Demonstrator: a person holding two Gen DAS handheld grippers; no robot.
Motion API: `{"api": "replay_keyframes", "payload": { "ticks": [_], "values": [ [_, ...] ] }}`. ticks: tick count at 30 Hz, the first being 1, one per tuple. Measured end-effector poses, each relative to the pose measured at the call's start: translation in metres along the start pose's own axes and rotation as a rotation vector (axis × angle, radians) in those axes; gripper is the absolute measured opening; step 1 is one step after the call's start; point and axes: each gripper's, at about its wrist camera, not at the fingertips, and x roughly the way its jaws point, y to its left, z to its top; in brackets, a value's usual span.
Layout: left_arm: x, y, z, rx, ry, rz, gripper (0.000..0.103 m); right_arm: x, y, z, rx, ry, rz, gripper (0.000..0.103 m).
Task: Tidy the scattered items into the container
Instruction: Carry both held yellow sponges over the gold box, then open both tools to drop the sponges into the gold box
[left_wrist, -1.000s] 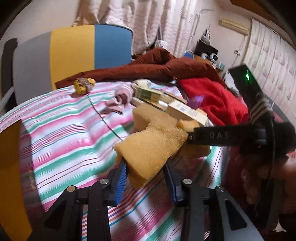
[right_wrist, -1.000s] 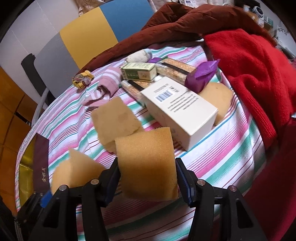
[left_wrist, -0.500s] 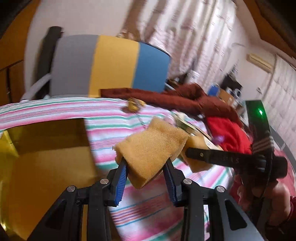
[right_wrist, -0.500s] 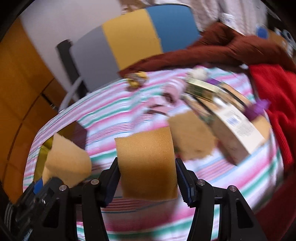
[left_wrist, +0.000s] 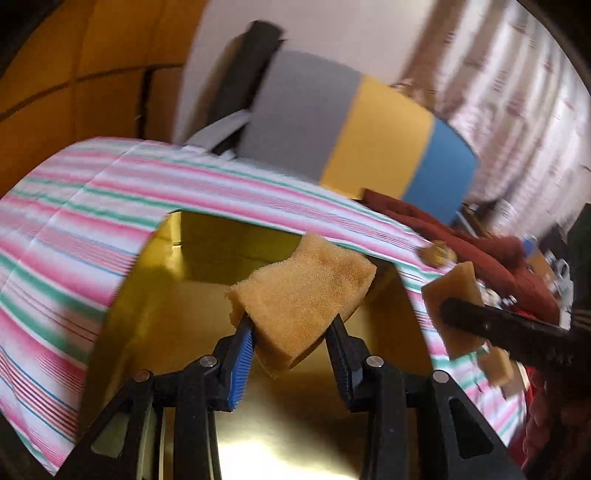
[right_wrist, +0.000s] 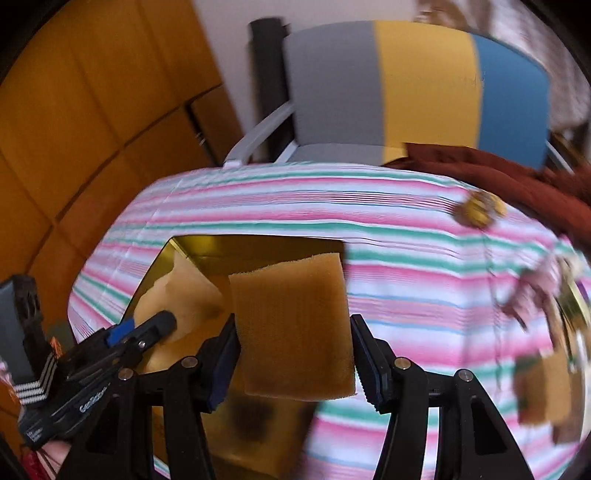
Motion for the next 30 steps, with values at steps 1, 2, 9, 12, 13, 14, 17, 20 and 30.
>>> {"api": "replay_keyframes", "payload": {
  "ticks": [1, 2, 9, 12, 13, 14, 17, 20, 30],
  "values": [
    [0.006, 0.011, 0.004, -0.018, 0.007, 0.025, 0.038, 0.013, 0.010, 0.006, -0.022, 0.024, 0.009, 0.058],
    [0.009, 0.018, 0.005, -0.027, 0.012, 0.037, 0.038, 0.026, 0.020, 0.012, -0.039, 0.046, 0.015, 0.058],
    [0.032, 0.042, 0.017, -0.085, 0.036, 0.099, 0.040, 0.089, 0.052, 0.034, -0.064, 0.141, 0.032, 0.059],
    [0.039, 0.053, 0.022, -0.141, 0.044, 0.115, 0.043, 0.109, 0.057, 0.041, -0.058, 0.153, 0.031, 0.059],
    [0.039, 0.057, 0.024, -0.163, 0.051, 0.105, 0.046, 0.116, 0.058, 0.043, -0.053, 0.160, 0.038, 0.061],
    [0.038, 0.060, 0.024, -0.182, 0.055, 0.115, 0.047, 0.123, 0.060, 0.045, -0.047, 0.167, 0.058, 0.067],
    [0.033, 0.069, 0.025, -0.247, 0.055, 0.124, 0.054, 0.129, 0.058, 0.049, -0.014, 0.165, 0.108, 0.077],
    [0.021, 0.074, 0.024, -0.310, 0.030, 0.075, 0.067, 0.123, 0.053, 0.051, 0.047, 0.125, 0.164, 0.092],
    [-0.010, 0.033, -0.007, -0.245, -0.050, 0.073, 0.068, 0.055, 0.041, 0.028, 0.028, -0.009, 0.182, 0.092]
  ]
}}
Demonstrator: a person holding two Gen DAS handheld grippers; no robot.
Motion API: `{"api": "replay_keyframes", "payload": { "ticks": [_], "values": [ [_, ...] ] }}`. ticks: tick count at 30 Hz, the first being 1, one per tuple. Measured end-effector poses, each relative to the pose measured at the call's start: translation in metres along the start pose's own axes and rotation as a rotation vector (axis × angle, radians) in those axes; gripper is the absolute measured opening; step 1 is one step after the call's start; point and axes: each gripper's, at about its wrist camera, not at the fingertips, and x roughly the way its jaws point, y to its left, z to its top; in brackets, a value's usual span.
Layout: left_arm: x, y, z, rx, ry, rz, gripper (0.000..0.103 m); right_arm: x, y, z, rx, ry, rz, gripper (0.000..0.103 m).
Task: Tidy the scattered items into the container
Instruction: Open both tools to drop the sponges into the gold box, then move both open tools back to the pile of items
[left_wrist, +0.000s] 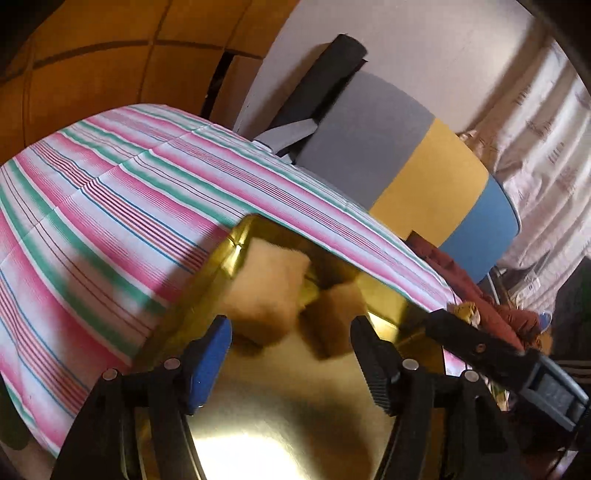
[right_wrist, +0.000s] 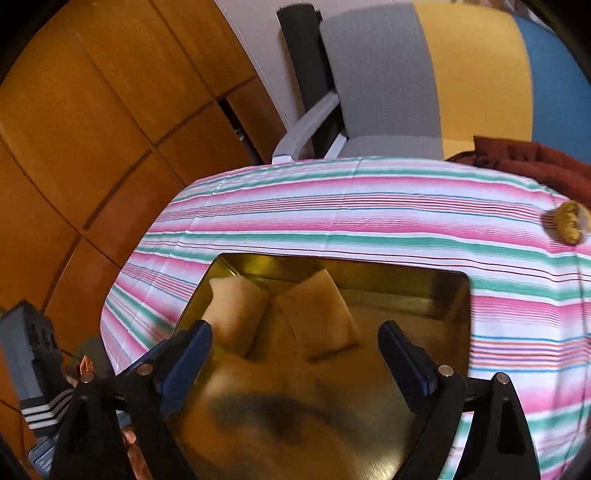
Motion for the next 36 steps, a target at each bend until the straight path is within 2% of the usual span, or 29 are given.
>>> {"api": "replay_keyframes", "payload": {
  "ticks": [5, 7, 13, 22, 24, 25, 26, 29, 32, 34, 35, 36],
  "values": [
    [-0.007, -0.022, -0.023, 0.035, 0.029, -0.063, 0.068, -0.043, -0.009, -0.024, -0.056, -0.055, -0.050, 0.092],
    [-0.009, -0.035, -0.034, 0.048, 0.048, -0.112, 0.068, -0.062, -0.018, -0.034, -0.070, -0.076, -0.084, 0.092],
    [-0.010, -0.086, -0.061, 0.159, 0.100, -0.207, 0.067, -0.111, -0.057, -0.064, -0.047, -0.133, -0.169, 0.092],
    [-0.013, -0.161, -0.119, 0.355, 0.217, -0.312, 0.068, -0.155, -0.140, -0.111, 0.029, -0.100, -0.355, 0.091],
    [-0.016, -0.176, -0.132, 0.400, 0.235, -0.335, 0.068, -0.171, -0.161, -0.118, 0.031, -0.112, -0.423, 0.087],
    [-0.018, -0.182, -0.137, 0.418, 0.244, -0.349, 0.068, -0.180, -0.173, -0.119, 0.039, -0.120, -0.471, 0.078],
    [-0.019, -0.185, -0.141, 0.429, 0.251, -0.358, 0.068, -0.190, -0.187, -0.120, 0.065, -0.129, -0.523, 0.075],
    [-0.014, -0.202, -0.153, 0.452, 0.288, -0.374, 0.068, -0.212, -0.233, -0.120, 0.179, -0.139, -0.599, 0.075],
    [-0.009, -0.216, -0.163, 0.473, 0.320, -0.371, 0.068, -0.222, -0.284, -0.123, 0.311, -0.064, -0.687, 0.076],
    [-0.006, -0.224, -0.170, 0.486, 0.343, -0.372, 0.068, -0.221, -0.308, -0.127, 0.399, -0.016, -0.688, 0.076],
    [-0.006, -0.225, -0.172, 0.489, 0.347, -0.371, 0.068, -0.220, -0.319, -0.130, 0.443, 0.000, -0.651, 0.082],
    [-0.005, -0.229, -0.175, 0.495, 0.355, -0.369, 0.068, -0.219, -0.322, -0.130, 0.448, 0.002, -0.657, 0.085]
  ]
}}
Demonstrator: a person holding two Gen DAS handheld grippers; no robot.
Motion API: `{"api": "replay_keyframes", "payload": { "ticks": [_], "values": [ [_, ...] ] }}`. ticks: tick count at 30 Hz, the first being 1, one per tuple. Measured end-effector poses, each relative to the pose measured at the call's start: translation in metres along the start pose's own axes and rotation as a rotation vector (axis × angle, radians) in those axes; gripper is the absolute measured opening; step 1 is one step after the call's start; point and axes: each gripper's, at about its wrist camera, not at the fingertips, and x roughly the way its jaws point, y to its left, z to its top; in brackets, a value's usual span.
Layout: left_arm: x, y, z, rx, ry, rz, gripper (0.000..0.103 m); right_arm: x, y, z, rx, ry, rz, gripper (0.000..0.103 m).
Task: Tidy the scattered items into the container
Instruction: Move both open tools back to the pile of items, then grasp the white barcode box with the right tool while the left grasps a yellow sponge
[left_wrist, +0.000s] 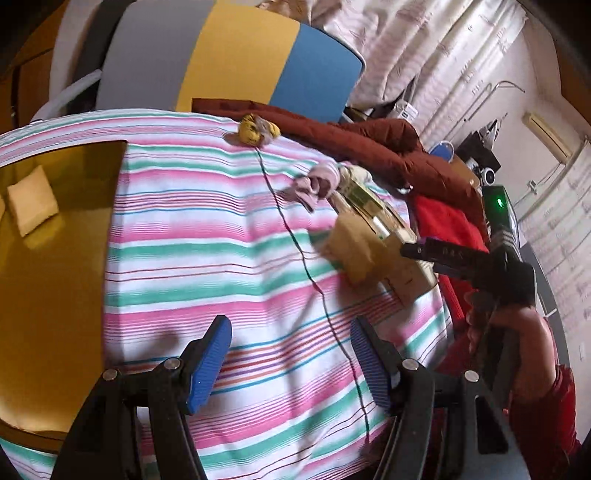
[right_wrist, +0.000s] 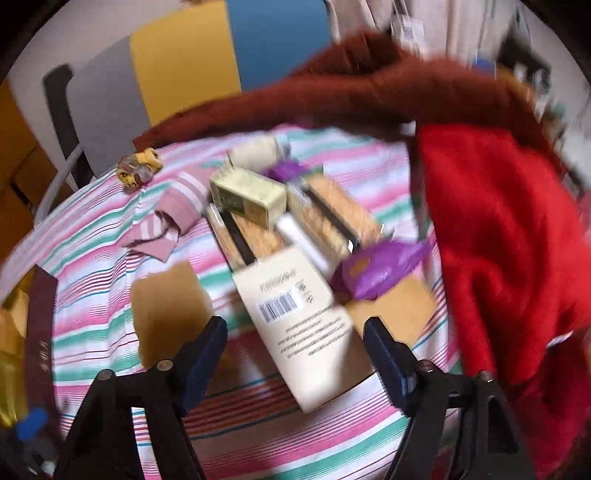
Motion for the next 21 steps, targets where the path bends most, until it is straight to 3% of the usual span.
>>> {"api": "replay_keyframes", "payload": {
  "ticks": [6, 8, 11, 15, 21],
  "values": [
    [0.012, -0.012, 0.003, 0.016, 0.027, -0.009, 0.068, 0.020, -0.003, 0.000, 0.005, 0.090, 0.039, 0.081],
    [0.014, -0.017, 0.007, 0.022, 0.019, -0.008, 0.068, 0.021, -0.008, 0.000, 0.023, 0.086, 0.071, 0.059],
    [0.022, -0.026, 0.015, 0.033, 0.023, -0.013, 0.068, 0.019, -0.013, -0.004, 0.043, 0.086, 0.113, 0.055],
    [0.039, -0.041, 0.027, 0.039, 0.032, -0.008, 0.069, 0.014, -0.020, -0.005, 0.088, 0.051, 0.158, 0.053],
    [0.068, -0.065, 0.045, 0.045, 0.047, 0.006, 0.073, -0.004, -0.026, -0.002, 0.145, -0.086, 0.171, 0.050]
  ]
}}
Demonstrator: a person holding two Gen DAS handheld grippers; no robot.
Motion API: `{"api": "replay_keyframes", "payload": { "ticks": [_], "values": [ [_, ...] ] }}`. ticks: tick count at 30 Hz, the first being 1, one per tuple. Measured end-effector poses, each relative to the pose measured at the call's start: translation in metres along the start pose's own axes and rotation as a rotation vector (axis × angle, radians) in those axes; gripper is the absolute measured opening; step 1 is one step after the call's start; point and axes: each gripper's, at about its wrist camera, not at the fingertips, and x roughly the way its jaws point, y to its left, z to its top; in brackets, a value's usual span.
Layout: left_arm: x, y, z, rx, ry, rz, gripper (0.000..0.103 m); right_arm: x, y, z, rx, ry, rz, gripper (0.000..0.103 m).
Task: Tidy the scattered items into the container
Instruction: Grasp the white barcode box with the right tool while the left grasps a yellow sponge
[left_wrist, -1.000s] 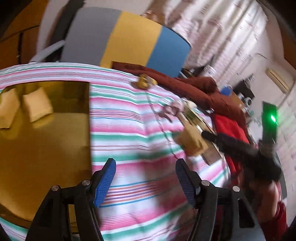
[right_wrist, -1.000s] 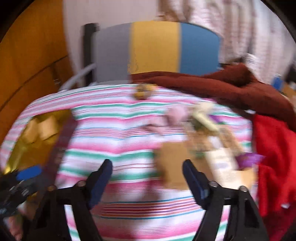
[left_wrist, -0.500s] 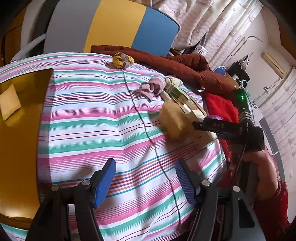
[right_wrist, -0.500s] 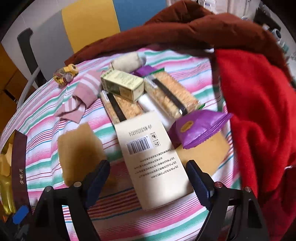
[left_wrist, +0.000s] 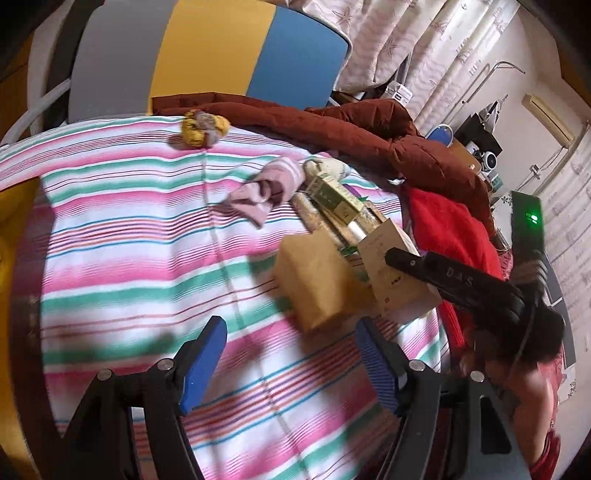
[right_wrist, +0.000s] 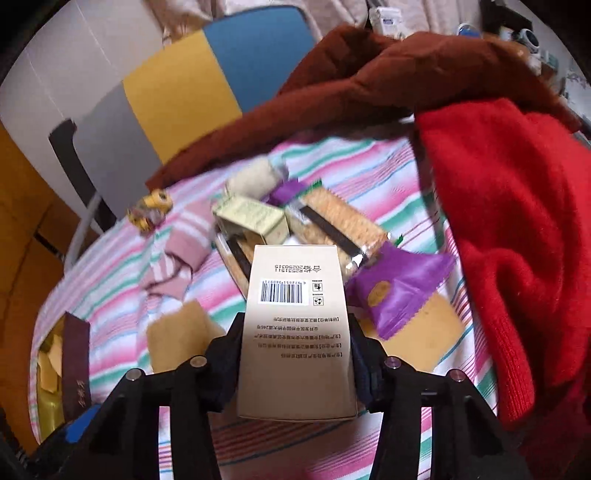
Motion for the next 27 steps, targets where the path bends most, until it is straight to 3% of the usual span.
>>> {"api": "replay_keyframes", "payload": {
  "ticks": [11, 16, 23, 27],
  "values": [
    [0.060, -0.032, 0.026, 0.045, 0.089, 0.013, 0.073, -0.022, -0.014, 0.009, 0.094, -0.155, 0.006, 0.050],
    [0.084, -0.039, 0.027, 0.108, 0.103, 0.093, 0.072, -0.020, -0.012, 0.012, 0.084, -0.153, 0.000, 0.050],
    [0.073, -0.022, 0.011, 0.127, 0.046, 0.018, 0.057, -0.011, -0.002, 0.011, 0.023, -0.121, -0.011, 0.050],
    [0.059, -0.015, 0.004, 0.113, 0.021, 0.004, 0.055, -0.010, 0.000, 0.010, 0.015, -0.122, 0.042, 0.050]
  ]
}}
